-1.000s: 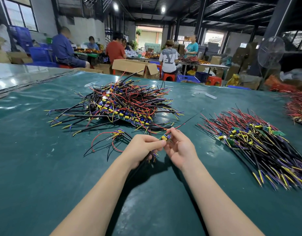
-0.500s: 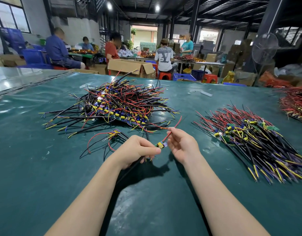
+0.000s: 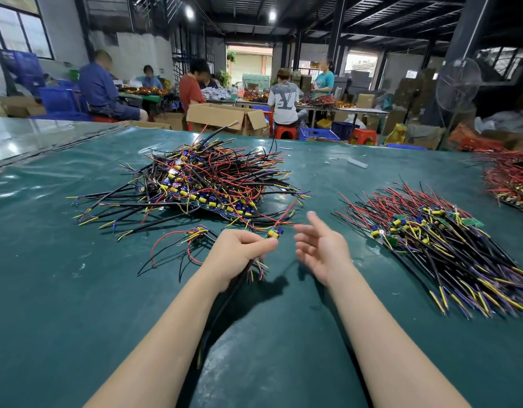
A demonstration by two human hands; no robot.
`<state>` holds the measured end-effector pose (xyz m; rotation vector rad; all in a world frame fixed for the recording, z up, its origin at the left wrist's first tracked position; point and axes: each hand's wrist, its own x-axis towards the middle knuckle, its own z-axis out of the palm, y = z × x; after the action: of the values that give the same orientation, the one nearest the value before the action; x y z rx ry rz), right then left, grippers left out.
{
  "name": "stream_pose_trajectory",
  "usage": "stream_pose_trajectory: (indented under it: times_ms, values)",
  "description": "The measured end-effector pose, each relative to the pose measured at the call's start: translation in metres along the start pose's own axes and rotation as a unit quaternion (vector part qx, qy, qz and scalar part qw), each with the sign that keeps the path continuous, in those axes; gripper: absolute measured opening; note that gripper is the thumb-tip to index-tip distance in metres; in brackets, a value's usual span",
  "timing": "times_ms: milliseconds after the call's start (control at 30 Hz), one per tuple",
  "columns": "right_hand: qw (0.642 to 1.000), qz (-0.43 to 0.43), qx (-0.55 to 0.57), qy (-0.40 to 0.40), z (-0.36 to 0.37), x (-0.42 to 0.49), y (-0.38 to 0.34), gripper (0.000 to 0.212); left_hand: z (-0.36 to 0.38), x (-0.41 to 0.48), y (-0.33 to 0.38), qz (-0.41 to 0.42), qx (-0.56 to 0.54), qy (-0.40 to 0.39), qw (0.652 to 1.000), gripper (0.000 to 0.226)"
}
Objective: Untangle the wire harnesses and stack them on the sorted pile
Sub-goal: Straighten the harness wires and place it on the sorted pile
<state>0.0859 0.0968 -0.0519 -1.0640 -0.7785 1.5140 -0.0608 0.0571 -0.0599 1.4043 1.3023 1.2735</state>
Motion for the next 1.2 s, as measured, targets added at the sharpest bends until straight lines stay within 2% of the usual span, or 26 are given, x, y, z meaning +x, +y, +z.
stream_pose_trajectory:
  times_ms: [100,200,333,433,500,600,700,833,967,1033,1100,1200]
  values:
    - [0.983,-0.019,-0.119,-0.140,0.016,-0.008,0.005,0.024,-0.001,0.002,0.001,0.006,0.009,0.030,0.999,0.045]
    - [0.971,-0.052,-0.131,-0.191,0.022,-0.010,0.011,0.023,-0.002,0.003,0.000,-0.018,0.020,0.024,0.999,0.046]
    - [0.983,-0.057,-0.085,-0.150,0.020,-0.009,0.011,0.021,-0.003,0.000,0.002,-0.062,-0.089,-0.069,0.992,0.021]
    - [0.988,-0.098,-0.061,-0.103,0.014,-0.007,0.008,0.023,0.001,-0.001,0.006,-0.112,-0.103,-0.108,0.982,0.025]
    - [0.984,-0.132,-0.081,-0.092,0.012,-0.006,0.008,0.024,0.004,-0.002,0.006,-0.118,-0.083,-0.113,0.983,0.028]
    - [0.978,-0.152,-0.102,-0.101,0.014,-0.007,0.011,0.021,0.004,-0.003,0.005,-0.080,-0.022,-0.105,0.991,0.027]
    - [0.978,-0.163,-0.092,-0.088,0.014,-0.006,0.010,0.022,0.007,-0.001,0.004,-0.016,0.075,-0.068,0.995,0.019]
    - [0.981,-0.159,-0.086,-0.074,0.014,-0.003,0.011,0.023,0.008,-0.001,0.001,0.021,0.108,-0.014,0.994,0.014]
    - [0.982,-0.153,-0.076,-0.076,0.015,-0.004,0.014,0.022,0.006,-0.001,0.001,0.030,0.155,-0.044,0.987,0.017]
    - [0.985,-0.151,-0.037,-0.070,0.015,-0.003,0.014,0.023,0.011,-0.001,0.002,0.025,0.125,-0.039,0.991,0.016]
    - [0.988,-0.139,0.011,-0.067,0.016,-0.003,0.014,0.022,0.017,-0.004,0.002,-0.017,0.007,-0.028,0.999,0.018]
    - [0.991,-0.106,0.050,-0.071,0.019,-0.005,0.012,0.021,0.020,-0.005,0.004,-0.072,-0.132,-0.019,0.988,0.017]
